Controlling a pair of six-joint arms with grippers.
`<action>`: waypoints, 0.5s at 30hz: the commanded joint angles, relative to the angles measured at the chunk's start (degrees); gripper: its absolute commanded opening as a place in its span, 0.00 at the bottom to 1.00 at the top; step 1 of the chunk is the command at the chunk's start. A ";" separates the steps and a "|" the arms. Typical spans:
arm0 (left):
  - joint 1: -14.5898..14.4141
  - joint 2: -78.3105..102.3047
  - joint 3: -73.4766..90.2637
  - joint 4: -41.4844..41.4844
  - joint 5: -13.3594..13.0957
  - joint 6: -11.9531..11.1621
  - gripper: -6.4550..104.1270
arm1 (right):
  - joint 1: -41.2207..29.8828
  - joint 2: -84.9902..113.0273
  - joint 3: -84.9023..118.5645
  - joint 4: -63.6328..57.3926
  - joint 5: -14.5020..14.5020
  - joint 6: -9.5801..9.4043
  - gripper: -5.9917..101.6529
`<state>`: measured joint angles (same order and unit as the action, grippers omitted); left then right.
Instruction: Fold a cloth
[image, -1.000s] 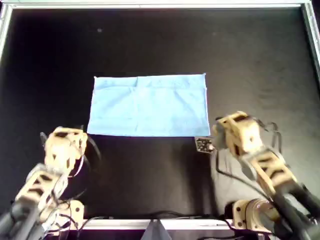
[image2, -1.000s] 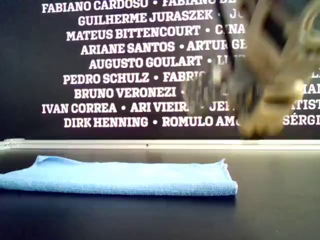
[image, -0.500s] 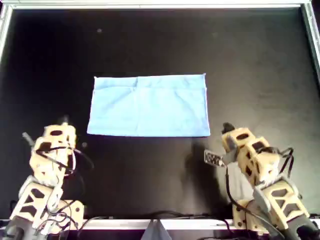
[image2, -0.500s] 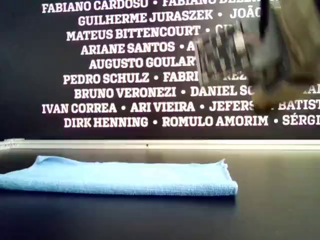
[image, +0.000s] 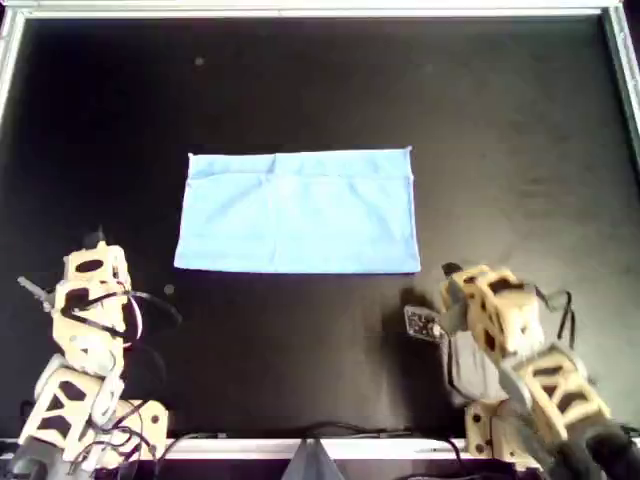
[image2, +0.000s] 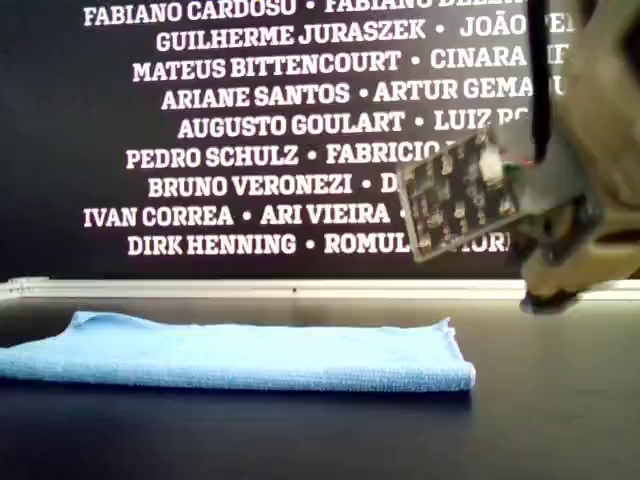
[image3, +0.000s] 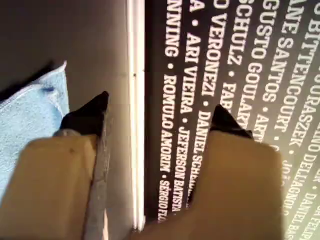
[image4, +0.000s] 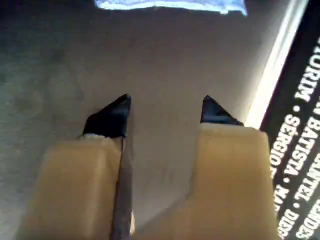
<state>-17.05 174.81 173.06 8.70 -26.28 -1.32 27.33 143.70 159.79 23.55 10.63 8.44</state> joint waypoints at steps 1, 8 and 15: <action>0.00 0.79 -0.70 -0.35 -0.35 0.18 0.69 | 0.53 -16.44 -11.95 -0.09 -1.67 0.44 0.57; 0.00 0.70 -0.70 -0.35 -0.35 0.18 0.69 | 0.53 -27.25 -19.60 -0.18 -12.30 0.62 0.73; 0.00 0.70 -0.70 -0.35 -0.35 0.18 0.69 | 0.35 -28.65 -20.48 -0.62 -12.57 0.62 0.81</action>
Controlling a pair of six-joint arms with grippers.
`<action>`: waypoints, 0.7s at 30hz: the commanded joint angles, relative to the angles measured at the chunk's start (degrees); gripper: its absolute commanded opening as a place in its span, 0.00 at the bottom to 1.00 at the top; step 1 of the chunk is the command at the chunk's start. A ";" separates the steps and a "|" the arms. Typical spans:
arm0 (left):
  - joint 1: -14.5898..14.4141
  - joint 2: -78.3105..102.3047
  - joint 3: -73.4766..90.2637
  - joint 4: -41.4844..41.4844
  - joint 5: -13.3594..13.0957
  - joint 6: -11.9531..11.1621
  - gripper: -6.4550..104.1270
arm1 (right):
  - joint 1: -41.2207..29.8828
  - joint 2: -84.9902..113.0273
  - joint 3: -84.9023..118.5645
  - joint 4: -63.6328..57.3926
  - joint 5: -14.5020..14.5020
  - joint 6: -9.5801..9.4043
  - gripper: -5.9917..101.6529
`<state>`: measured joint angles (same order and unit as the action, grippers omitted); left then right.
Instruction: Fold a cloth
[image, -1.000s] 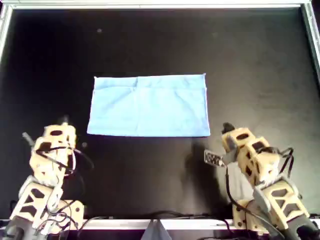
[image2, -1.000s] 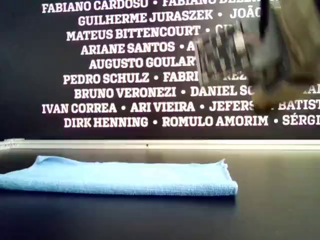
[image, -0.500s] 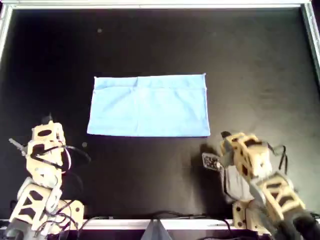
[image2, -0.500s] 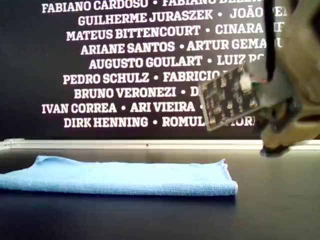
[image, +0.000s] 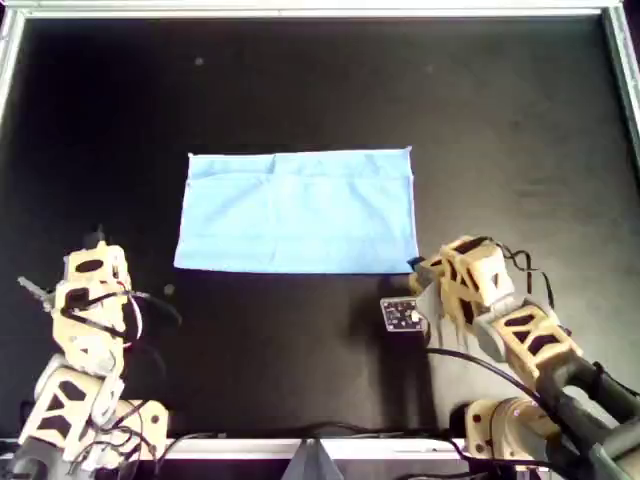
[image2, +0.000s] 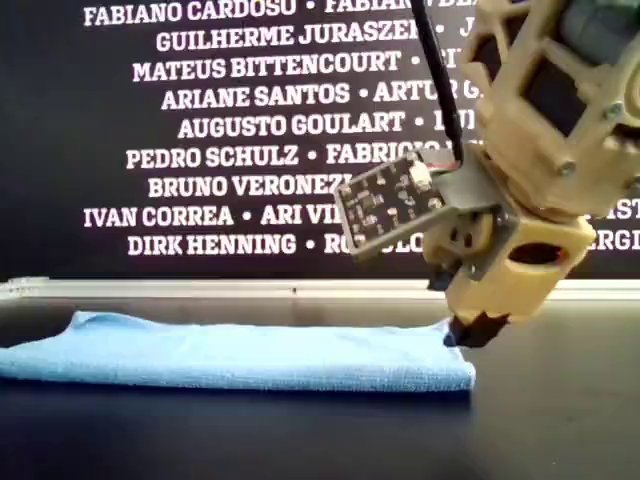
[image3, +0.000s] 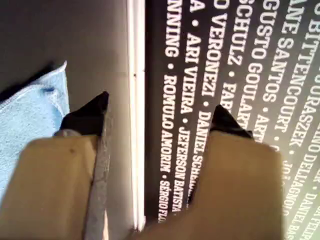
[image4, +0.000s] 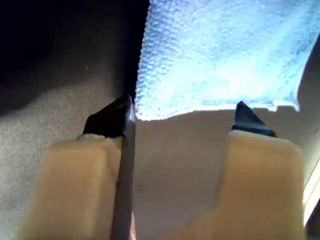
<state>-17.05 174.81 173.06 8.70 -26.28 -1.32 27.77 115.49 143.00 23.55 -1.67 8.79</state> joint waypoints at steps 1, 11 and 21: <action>0.00 0.70 -0.70 -0.35 -0.35 0.18 0.69 | -0.18 -1.67 -3.78 -0.62 -0.35 0.35 0.81; 0.00 0.70 -0.70 -0.35 -0.35 0.18 0.69 | 0.09 -14.77 -12.83 -0.62 -1.05 2.90 0.81; 0.00 0.70 -0.70 -0.35 -0.44 0.18 0.69 | -0.35 -26.98 -21.80 -0.53 -1.05 2.90 0.81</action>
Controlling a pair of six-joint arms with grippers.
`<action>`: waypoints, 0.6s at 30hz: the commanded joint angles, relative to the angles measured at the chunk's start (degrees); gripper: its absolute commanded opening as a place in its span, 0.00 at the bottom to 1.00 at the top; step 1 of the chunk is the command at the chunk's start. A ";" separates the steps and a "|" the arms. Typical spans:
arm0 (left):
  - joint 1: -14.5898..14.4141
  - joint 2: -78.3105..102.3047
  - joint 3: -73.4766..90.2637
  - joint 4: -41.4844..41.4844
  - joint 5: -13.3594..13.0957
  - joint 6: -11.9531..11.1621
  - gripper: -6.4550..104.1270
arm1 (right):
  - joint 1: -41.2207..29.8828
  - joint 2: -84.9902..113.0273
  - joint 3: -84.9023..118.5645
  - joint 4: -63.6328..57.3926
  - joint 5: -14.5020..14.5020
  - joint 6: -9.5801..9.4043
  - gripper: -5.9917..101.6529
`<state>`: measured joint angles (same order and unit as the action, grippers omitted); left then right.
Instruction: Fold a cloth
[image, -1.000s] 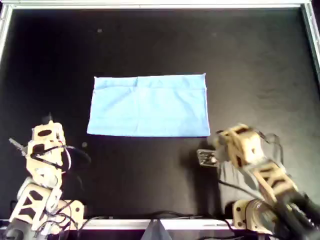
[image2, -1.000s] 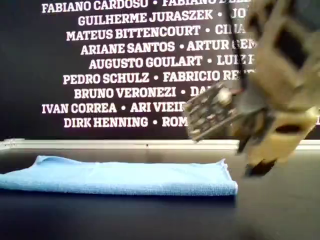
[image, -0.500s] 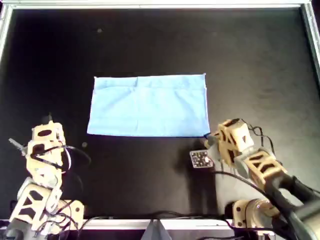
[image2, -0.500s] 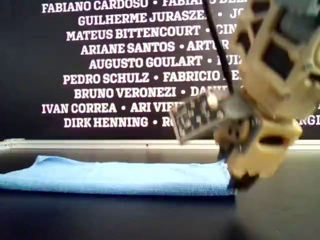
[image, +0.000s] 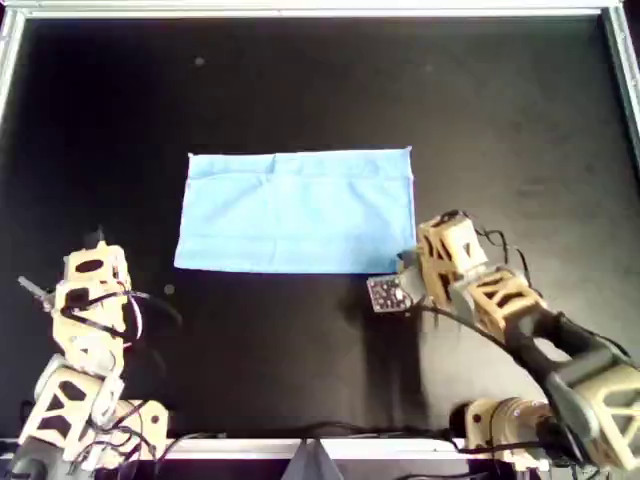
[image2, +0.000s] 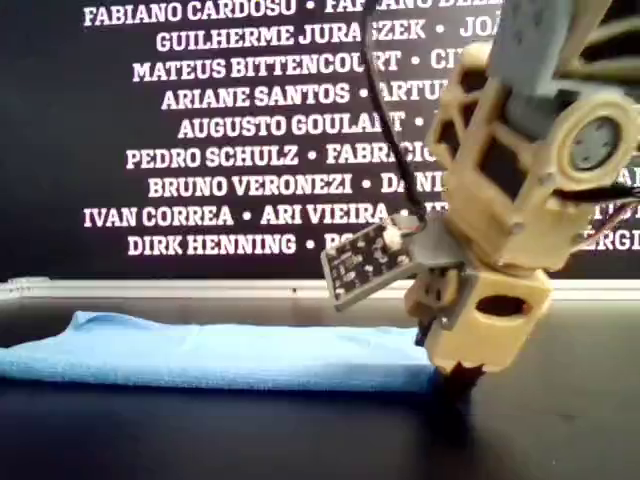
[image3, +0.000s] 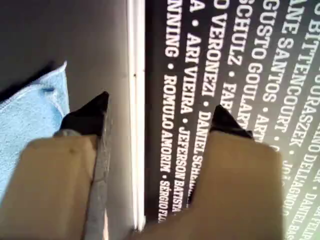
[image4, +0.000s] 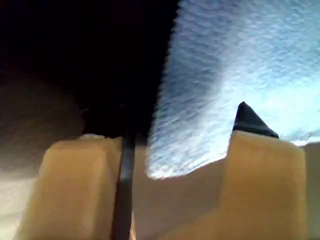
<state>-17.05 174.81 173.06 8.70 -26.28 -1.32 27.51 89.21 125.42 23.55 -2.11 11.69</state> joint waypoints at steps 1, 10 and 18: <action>0.00 0.70 -0.70 -0.35 -0.44 0.18 0.69 | -0.18 -1.41 -4.75 -0.53 -0.62 0.09 0.81; 0.00 0.70 -0.70 -0.35 -0.53 0.18 0.69 | -0.62 -0.70 -4.83 0.09 0.18 0.09 0.66; 0.00 0.88 -0.70 -0.35 -0.79 0.18 0.69 | -0.70 0.26 -5.27 -0.62 0.18 0.09 0.17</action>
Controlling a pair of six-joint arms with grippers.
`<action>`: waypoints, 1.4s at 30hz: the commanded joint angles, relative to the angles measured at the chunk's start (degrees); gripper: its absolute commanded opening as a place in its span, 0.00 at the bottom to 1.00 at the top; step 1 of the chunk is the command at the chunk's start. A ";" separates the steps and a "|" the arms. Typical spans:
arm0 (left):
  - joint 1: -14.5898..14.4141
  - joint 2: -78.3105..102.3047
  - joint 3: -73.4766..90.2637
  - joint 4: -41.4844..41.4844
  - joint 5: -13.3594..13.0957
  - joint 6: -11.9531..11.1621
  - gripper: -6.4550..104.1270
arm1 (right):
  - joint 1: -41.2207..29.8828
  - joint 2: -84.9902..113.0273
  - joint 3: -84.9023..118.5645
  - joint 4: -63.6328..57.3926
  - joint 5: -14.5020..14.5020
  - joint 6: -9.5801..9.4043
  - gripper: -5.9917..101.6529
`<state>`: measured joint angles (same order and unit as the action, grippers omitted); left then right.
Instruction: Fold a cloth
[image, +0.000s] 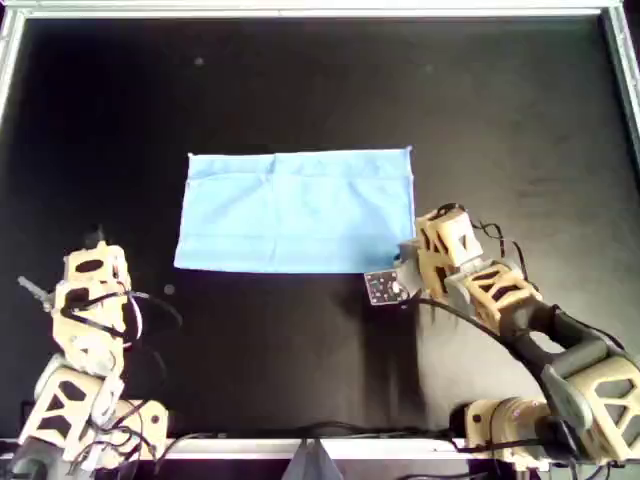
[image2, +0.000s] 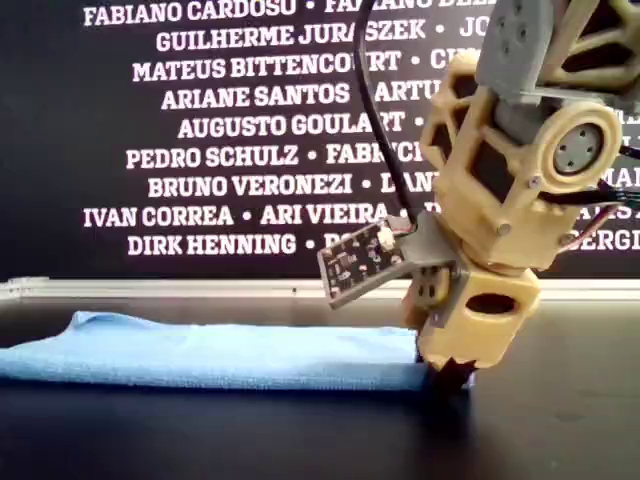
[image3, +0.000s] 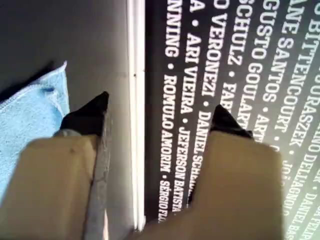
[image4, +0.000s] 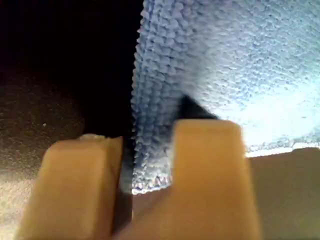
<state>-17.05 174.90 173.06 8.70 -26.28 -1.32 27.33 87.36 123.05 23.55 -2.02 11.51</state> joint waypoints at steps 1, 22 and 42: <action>0.00 0.88 -0.70 -0.35 -0.79 0.18 0.69 | -0.53 2.11 -2.90 -0.70 0.18 0.26 0.11; 0.00 1.23 -0.70 -0.35 -0.79 0.18 0.69 | 2.55 -1.93 -23.99 -0.79 -0.70 0.26 0.06; 0.09 1.32 -0.70 -0.35 -0.62 0.18 0.70 | 18.46 -24.87 -58.54 -0.79 -0.70 -0.35 0.06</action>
<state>-17.05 174.90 173.06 8.70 -26.81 -1.32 44.30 62.75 73.30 23.55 -2.02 11.51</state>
